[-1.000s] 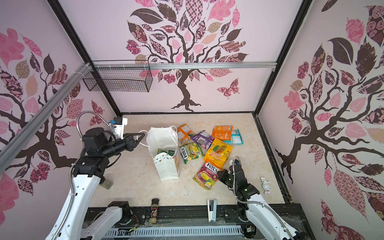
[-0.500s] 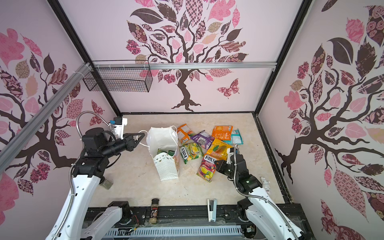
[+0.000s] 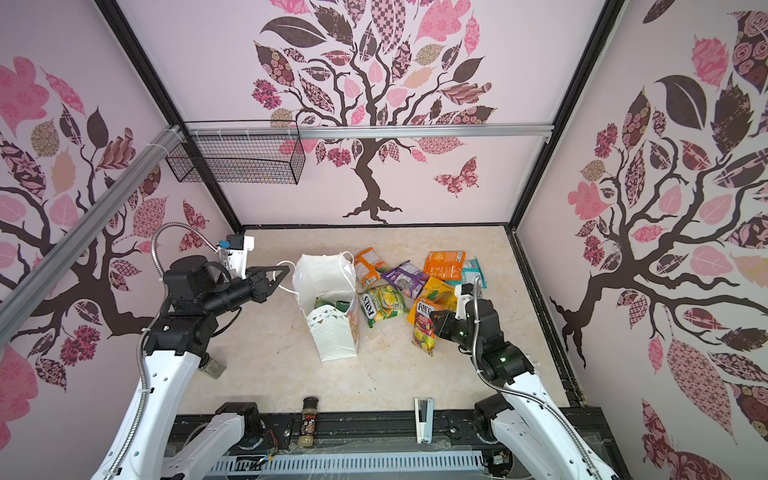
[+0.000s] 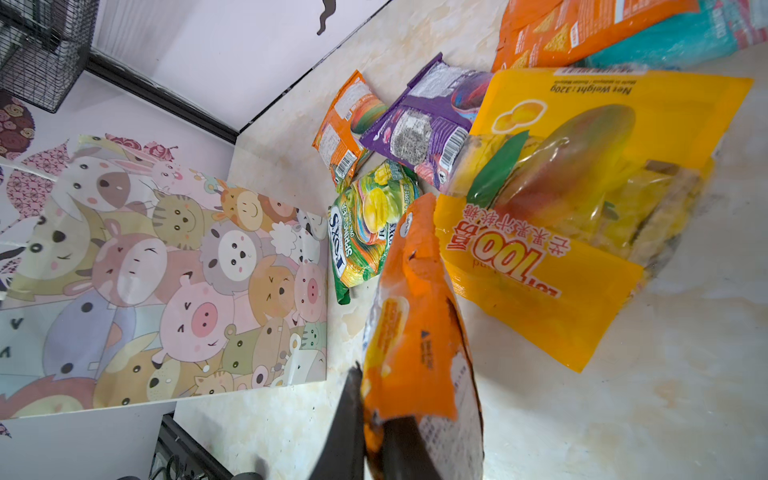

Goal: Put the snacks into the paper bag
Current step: 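Lift the Fox's Fruits packet with the right gripper toward the bag, then carry the Fox's Fruits packet with the right gripper over the bag opening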

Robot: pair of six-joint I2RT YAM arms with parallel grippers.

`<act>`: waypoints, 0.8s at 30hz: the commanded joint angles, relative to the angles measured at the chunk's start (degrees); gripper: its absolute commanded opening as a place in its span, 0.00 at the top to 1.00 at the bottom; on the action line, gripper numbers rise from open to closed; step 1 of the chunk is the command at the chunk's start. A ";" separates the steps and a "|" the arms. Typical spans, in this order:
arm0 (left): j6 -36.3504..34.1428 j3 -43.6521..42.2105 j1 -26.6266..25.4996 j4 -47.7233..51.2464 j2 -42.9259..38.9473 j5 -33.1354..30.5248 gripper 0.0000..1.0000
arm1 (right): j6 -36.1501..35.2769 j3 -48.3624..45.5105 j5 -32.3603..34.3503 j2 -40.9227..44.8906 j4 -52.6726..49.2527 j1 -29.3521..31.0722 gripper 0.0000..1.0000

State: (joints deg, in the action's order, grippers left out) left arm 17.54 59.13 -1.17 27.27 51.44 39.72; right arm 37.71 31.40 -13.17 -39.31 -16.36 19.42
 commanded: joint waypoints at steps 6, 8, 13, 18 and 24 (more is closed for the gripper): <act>-0.34 -1.08 -0.19 -1.91 -1.15 1.12 0.94 | -0.69 8.66 5.76 1.28 -1.36 0.78 1.00; -0.37 -1.12 -0.18 -2.05 -1.08 1.49 0.94 | -1.02 10.48 6.59 0.61 -0.92 1.35 1.00; -0.40 -1.16 -0.18 -2.04 -1.26 1.50 0.94 | -2.78 17.95 12.10 -4.12 -3.27 3.87 1.00; -0.66 -1.35 -0.19 -1.93 -1.66 1.50 0.94 | -3.18 22.52 13.42 -6.78 -0.81 5.48 1.00; -0.66 -1.47 -0.22 -2.22 -1.82 1.56 0.94 | -4.77 29.95 15.71 -11.96 0.83 9.66 1.00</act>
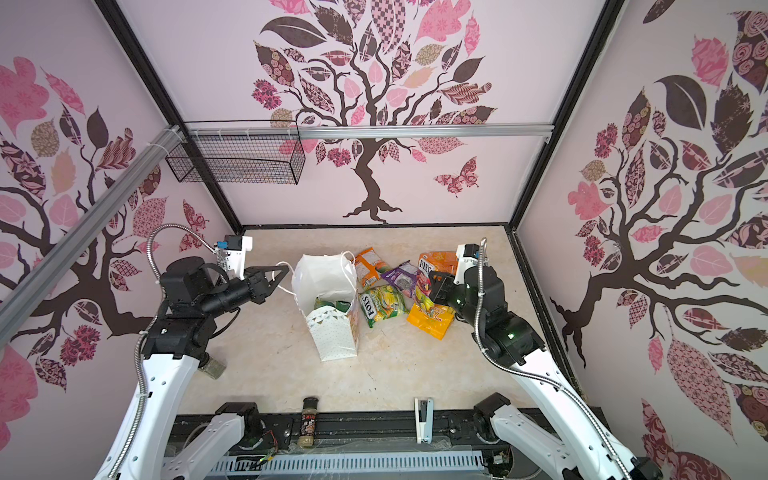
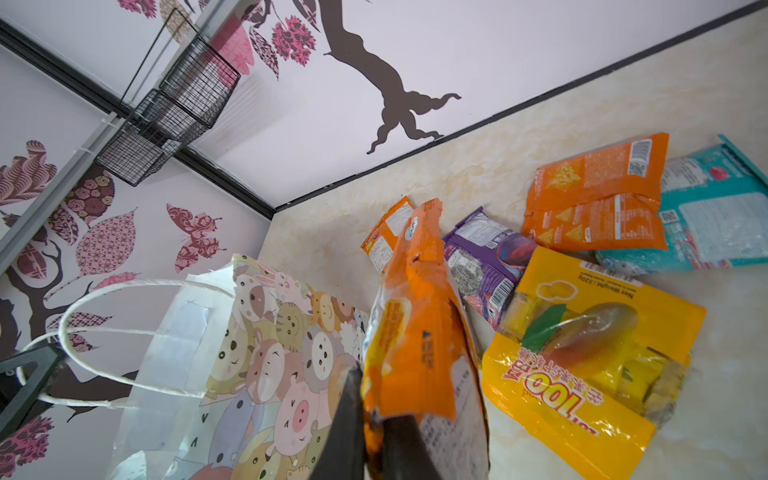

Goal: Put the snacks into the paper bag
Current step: 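Carry the Fox's Fruits packet with the right gripper over the bag opening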

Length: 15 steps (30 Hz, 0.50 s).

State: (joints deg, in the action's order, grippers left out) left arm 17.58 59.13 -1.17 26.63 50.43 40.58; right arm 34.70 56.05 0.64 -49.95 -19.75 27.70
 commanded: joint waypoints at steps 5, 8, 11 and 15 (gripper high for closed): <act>-0.87 -1.38 -0.24 -1.33 -1.25 0.49 0.94 | -3.86 11.87 5.23 -5.32 5.85 4.61 1.00; -1.06 -1.50 -0.16 -1.23 -1.57 -0.59 0.94 | -5.37 15.71 7.78 -7.99 6.95 7.39 1.00; -0.88 -1.80 -0.17 -1.58 -1.96 -1.72 0.94 | -7.75 19.02 11.21 -10.78 8.12 11.04 1.00; -0.96 -1.83 -0.21 -1.46 -2.01 -1.81 0.94 | -10.82 23.67 15.44 -14.65 9.40 15.20 1.00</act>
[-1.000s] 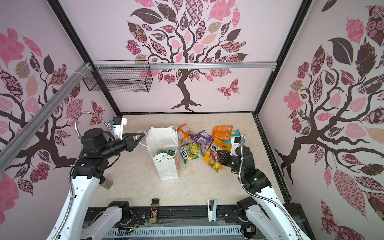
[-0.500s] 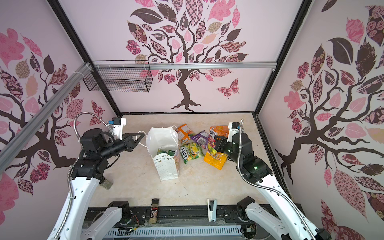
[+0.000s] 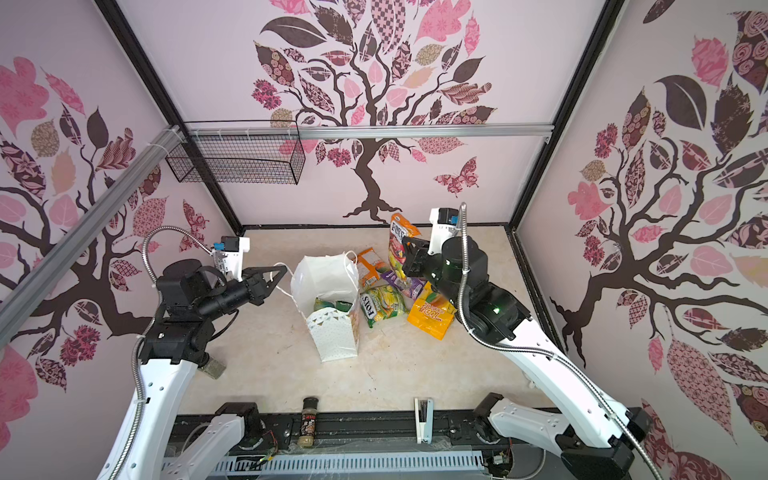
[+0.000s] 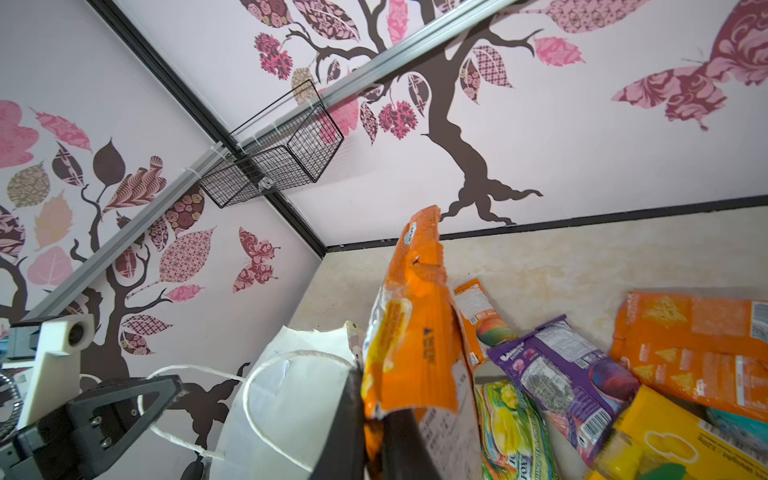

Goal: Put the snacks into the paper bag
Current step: 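Carry the Fox's Fruits packet with the right gripper over the bag opening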

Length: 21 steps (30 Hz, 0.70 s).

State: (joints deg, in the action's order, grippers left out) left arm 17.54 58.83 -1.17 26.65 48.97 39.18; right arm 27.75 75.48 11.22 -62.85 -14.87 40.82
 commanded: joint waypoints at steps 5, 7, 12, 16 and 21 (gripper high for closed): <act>-0.98 -1.40 -0.15 -1.34 -0.56 -0.58 0.94 | -8.20 9.44 9.85 -6.15 6.94 7.12 1.00; -0.95 -1.42 -0.21 -1.41 -0.54 -0.84 0.94 | -10.01 12.70 11.58 -8.60 7.09 9.08 1.00; -0.87 -1.42 -0.22 -1.13 -0.31 -0.95 0.94 | -13.66 19.36 14.79 -13.47 8.01 13.00 1.00; -0.77 -1.42 -0.15 -1.32 -0.10 -1.22 0.94 | -17.50 24.04 18.14 -16.95 10.03 16.87 1.00; -0.93 -1.37 -0.20 -1.03 -0.25 -1.21 0.94 | -25.43 31.54 23.93 -23.27 10.39 24.14 1.00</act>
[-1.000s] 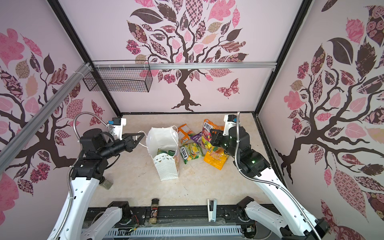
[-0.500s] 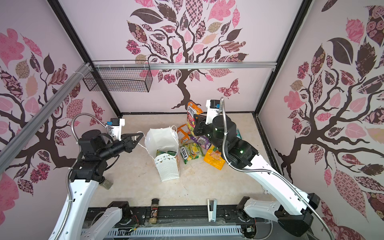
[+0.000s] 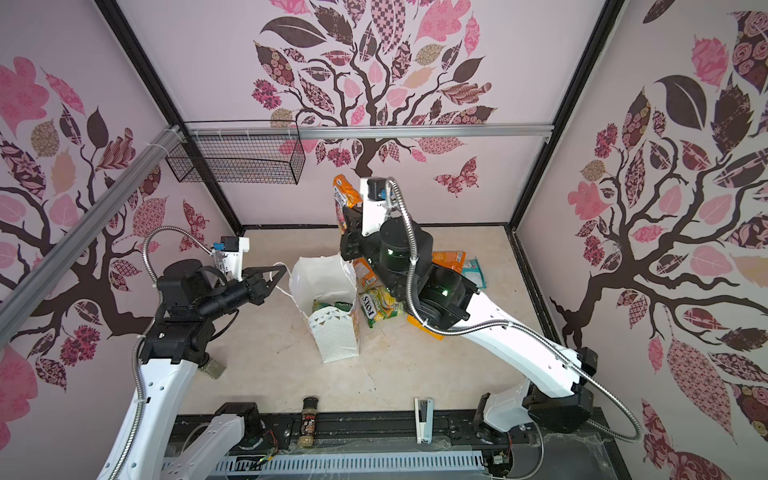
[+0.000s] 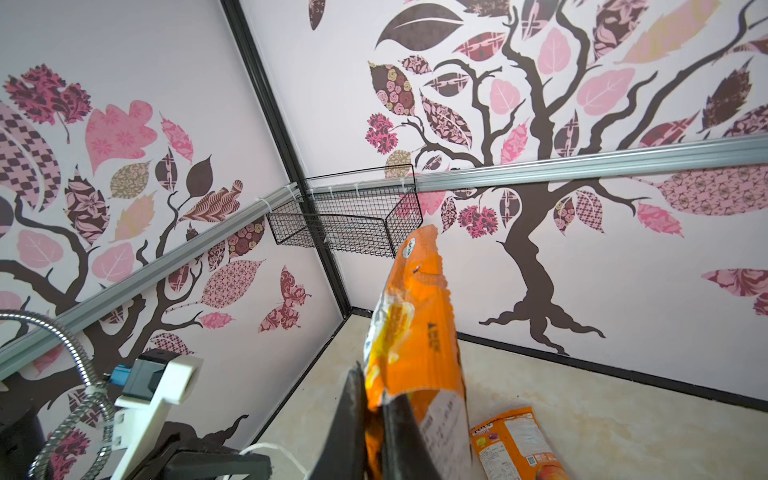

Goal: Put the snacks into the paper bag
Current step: 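Carry the Fox's Fruits packet with the right gripper over the bag opening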

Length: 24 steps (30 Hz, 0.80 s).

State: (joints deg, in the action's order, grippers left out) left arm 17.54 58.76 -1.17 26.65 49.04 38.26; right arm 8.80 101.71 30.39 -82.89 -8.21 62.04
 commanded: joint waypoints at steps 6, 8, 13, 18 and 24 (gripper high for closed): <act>-0.78 -1.52 -0.19 -1.16 -0.72 -0.27 0.94 | -5.82 8.75 4.94 -7.43 2.14 4.83 1.00; -0.75 -1.48 -0.16 -1.23 -0.81 -0.21 0.94 | -5.06 8.22 5.07 -7.94 2.22 5.42 1.00; -0.46 -1.98 -0.17 -1.67 -1.02 -0.29 0.94 | -3.45 6.92 6.59 -9.85 1.76 7.35 1.00; -0.33 -2.06 -0.20 -1.82 -0.95 -0.03 0.94 | -0.52 2.52 8.28 -9.37 2.79 7.66 1.00; -0.26 -2.06 -0.23 -1.87 -0.86 0.12 0.94 | 3.05 -2.11 7.82 -8.82 3.29 7.67 1.00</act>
State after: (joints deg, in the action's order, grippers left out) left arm 17.63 58.28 -1.17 26.26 48.66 38.20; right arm 9.54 99.59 36.91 -92.53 -8.34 69.36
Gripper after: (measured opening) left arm 0.062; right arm 0.088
